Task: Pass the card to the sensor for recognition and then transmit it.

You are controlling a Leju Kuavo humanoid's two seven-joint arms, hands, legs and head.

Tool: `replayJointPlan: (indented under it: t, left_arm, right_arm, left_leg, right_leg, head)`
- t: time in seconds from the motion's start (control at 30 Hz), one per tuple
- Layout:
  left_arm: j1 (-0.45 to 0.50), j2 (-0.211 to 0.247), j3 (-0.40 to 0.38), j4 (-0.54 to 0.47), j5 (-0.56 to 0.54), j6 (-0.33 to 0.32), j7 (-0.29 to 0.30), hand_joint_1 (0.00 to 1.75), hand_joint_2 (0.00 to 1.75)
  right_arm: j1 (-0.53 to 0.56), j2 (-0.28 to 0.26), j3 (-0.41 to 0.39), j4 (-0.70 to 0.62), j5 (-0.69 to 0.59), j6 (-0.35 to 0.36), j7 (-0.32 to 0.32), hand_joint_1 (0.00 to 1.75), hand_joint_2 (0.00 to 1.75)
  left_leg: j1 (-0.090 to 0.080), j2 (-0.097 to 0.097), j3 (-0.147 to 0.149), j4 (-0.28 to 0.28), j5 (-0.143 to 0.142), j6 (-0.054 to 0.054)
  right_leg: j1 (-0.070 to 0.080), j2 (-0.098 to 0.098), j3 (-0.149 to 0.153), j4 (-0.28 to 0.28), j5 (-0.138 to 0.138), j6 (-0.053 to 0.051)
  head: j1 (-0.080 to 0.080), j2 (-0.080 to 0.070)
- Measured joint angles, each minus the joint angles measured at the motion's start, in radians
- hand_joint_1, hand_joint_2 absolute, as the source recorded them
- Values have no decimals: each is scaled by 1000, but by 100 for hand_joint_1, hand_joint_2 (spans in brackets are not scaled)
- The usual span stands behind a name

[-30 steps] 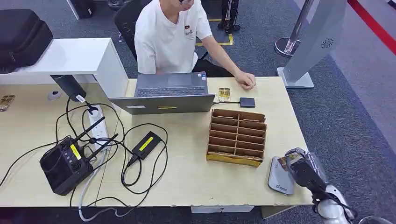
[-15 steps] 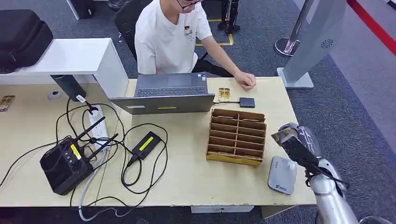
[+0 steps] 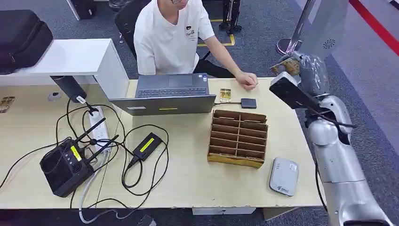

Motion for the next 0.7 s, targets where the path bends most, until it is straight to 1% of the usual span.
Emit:
replayJointPlan:
  t: [0.07, 0.2, 0.37, 0.47, 0.57, 0.63, 0.67, 0.7]
  left_arm:
    - [-12, -4, 0, 15, -11, -13, 0, 0, 175]
    - [-34, -15, 0, 43, -35, -30, 5, 0, 175]
    - [-68, -28, 0, 78, -85, -53, 30, 0, 175]
    - [-94, -36, 0, 104, -121, -84, 47, 0, 175]
    - [-115, -42, 1, 125, -145, -103, 51, 0, 175]
    - [-125, -47, 2, 139, -155, -111, 54, 0, 175]
    - [-128, -50, 3, 144, -159, -117, 54, 0, 175]
    - [-129, -51, 5, 148, -161, -120, 54, 0, 175]
  right_arm:
    - [-48, 24, 44, 18, 23, -21, 27, 175, 175]
    - [-107, 68, 109, 76, 74, -72, 63, 175, 175]
    - [-158, 127, 180, 200, 187, -187, 105, 175, 175]
    - [-187, 171, 212, 305, 277, -291, 134, 175, 175]
    - [-208, 201, 238, 401, 351, -352, 159, 175, 175]
    - [-222, 215, 250, 458, 379, -376, 171, 175, 175]
    - [-226, 221, 253, 480, 383, -382, 173, 0, 175]
    - [-231, 226, 256, 504, 384, -389, 174, 0, 175]
  left_leg:
    - [0, 0, 0, 0, 0, 0]
    - [1, -2, 0, 0, 1, -1]
    - [1, -2, 0, 0, 1, -1]
    - [1, -2, 0, 0, 1, -1]
    - [1, -2, 0, 0, 1, -1]
    - [1, -2, 0, 0, 1, -1]
    - [1, -2, 0, 0, 1, -1]
    - [1, -2, 0, 0, 1, -1]
  right_leg:
    - [0, 0, 0, 0, 0, 0]
    - [1, -2, 0, 0, 0, 0]
    - [1, -2, 0, 0, 0, 0]
    - [1, -1, 0, 0, 0, 0]
    - [1, -2, 0, 1, 0, 0]
    - [1, -2, 0, 1, 0, 0]
    - [1, -2, 0, 1, 0, 0]
    - [1, -2, 0, 1, 0, 0]
  head:
    - [0, 0]
    - [0, 0]
    - [0, 0]
    - [0, 0]
    - [0, 0]
    - [0, 0]
    - [0, 0]
    - [0, 0]
